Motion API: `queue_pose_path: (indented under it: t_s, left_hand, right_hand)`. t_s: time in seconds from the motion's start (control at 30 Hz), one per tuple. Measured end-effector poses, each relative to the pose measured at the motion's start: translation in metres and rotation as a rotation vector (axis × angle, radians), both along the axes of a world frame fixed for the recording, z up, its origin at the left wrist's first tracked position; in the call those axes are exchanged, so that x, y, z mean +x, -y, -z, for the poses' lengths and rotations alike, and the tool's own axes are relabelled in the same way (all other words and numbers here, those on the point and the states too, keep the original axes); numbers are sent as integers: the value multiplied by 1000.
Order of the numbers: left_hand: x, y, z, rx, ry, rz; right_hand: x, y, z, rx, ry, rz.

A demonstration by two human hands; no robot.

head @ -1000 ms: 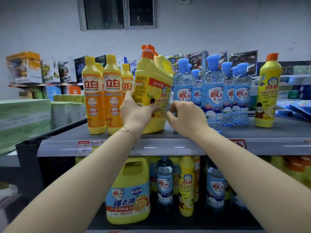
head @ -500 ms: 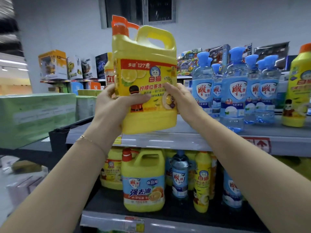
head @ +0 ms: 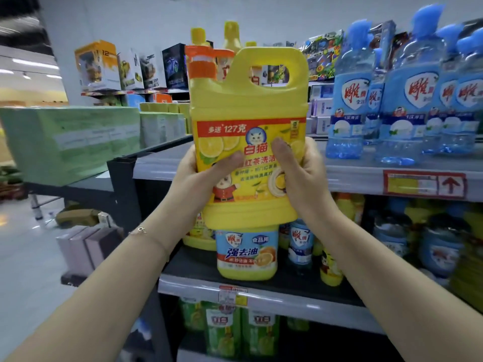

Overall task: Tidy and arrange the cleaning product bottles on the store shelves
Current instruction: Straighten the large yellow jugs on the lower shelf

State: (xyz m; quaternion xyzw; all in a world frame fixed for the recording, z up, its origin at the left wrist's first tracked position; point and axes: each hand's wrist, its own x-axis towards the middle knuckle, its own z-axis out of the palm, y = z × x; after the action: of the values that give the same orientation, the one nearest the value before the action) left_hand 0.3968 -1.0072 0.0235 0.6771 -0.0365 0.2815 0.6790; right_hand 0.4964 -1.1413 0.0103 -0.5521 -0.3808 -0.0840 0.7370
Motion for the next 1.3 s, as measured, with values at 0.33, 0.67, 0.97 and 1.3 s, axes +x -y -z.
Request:
queue_pose_path:
  t_s: [0.33, 0.67, 0.97, 1.3]
  left_hand:
    - [-10, -20, 73, -34, -39, 71]
    - [-18, -64, 137, 8, -169, 57]
    - [-2, -114, 171, -18, -207, -14]
    - [-4, -154, 198, -172, -154, -91]
  right_hand:
    - [-10, 8, 64, -292, -3, -52]
    - [-3, -25, 126, -645, -101, -114]
    - [-7, -65, 147, -790, 11, 181]
    - [-14, -115, 153, -860, 111, 359]
